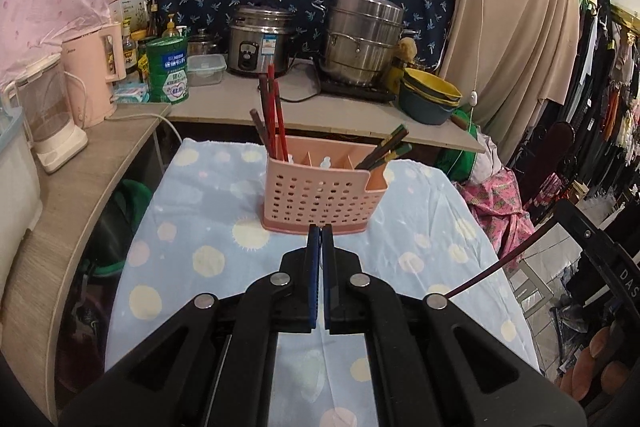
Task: Organize utensils
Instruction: 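Lift the gold spoon and dark red chopstick and carry them over the pink holder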
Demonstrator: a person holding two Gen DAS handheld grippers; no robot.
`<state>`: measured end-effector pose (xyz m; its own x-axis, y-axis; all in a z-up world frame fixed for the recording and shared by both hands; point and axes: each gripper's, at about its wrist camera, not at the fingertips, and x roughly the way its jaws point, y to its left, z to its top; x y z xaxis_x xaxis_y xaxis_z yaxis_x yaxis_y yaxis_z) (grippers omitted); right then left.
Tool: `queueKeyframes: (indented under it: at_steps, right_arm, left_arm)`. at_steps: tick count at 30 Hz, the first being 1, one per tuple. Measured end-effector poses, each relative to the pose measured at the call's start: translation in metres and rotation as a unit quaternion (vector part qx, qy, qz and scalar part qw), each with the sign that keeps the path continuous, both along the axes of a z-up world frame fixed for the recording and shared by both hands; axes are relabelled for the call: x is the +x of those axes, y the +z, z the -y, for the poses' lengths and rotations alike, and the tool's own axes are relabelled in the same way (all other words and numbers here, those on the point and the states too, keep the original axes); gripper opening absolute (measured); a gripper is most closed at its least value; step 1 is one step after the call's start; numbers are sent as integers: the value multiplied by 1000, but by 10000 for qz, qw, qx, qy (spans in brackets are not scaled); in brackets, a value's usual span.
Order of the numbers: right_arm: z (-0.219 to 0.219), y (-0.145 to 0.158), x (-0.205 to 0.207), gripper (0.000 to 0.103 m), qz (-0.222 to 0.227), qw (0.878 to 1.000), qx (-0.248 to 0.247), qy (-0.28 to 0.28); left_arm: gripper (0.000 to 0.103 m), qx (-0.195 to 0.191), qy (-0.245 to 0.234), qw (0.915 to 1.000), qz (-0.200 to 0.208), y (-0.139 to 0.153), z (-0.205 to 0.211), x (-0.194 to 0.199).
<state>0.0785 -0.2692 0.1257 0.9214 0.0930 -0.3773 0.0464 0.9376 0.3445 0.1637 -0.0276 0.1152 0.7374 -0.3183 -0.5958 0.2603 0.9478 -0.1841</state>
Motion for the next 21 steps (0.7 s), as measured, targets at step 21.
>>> queueKeyframes:
  at_steps: [21]
  right_arm:
    - [3, 78, 121, 7, 1117, 9934, -13, -241]
  left_arm:
    - [1, 391, 278, 9969, 625, 54, 26, 108]
